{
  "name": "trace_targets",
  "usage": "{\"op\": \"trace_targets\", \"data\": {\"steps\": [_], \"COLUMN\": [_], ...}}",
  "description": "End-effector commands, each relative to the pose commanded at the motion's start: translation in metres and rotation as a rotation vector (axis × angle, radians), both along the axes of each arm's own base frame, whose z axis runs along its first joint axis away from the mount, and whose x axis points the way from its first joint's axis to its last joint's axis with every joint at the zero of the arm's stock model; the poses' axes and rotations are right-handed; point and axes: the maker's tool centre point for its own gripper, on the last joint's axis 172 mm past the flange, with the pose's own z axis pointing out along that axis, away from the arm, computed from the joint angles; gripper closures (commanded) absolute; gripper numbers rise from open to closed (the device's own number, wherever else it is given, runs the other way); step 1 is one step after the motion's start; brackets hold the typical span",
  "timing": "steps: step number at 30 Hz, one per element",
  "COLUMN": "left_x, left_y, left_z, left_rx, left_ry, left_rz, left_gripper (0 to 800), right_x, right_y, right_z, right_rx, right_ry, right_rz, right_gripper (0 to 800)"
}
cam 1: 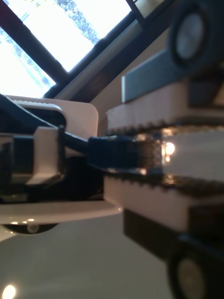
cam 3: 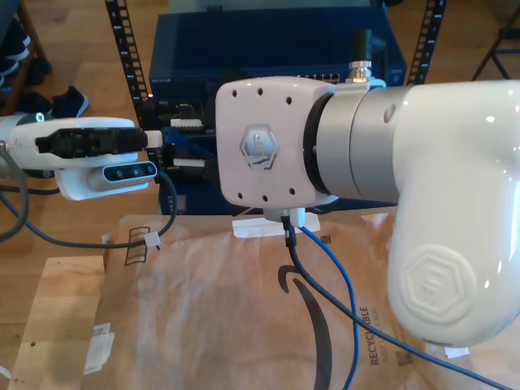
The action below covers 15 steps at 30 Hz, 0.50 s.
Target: Grab the cable and plug it in
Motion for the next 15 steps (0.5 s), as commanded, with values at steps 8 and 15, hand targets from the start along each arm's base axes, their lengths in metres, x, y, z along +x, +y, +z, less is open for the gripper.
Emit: {"op": "trace_targets", "data": {"steps": [8,15], "left_x": [0.0009,-0.0011], "left_y": [-0.0006,-0.0049], "left_z": [-0.0006,-0.0005], "left_rx": [0.002,0.006], "left_ry": [0.002,0.0], "left_rz": [0.0,-0.014], "left_gripper": [751,756], "right_x": [-0.0005,-0.0005], "right_y": [0.0005,0.0005], "right_z": [0.0,0.0], "right_rx": [0.002,0.002], "right_ry": [0.002,0.002], "right_rz": [0.0,0.0], "right_gripper": [547,575]}}
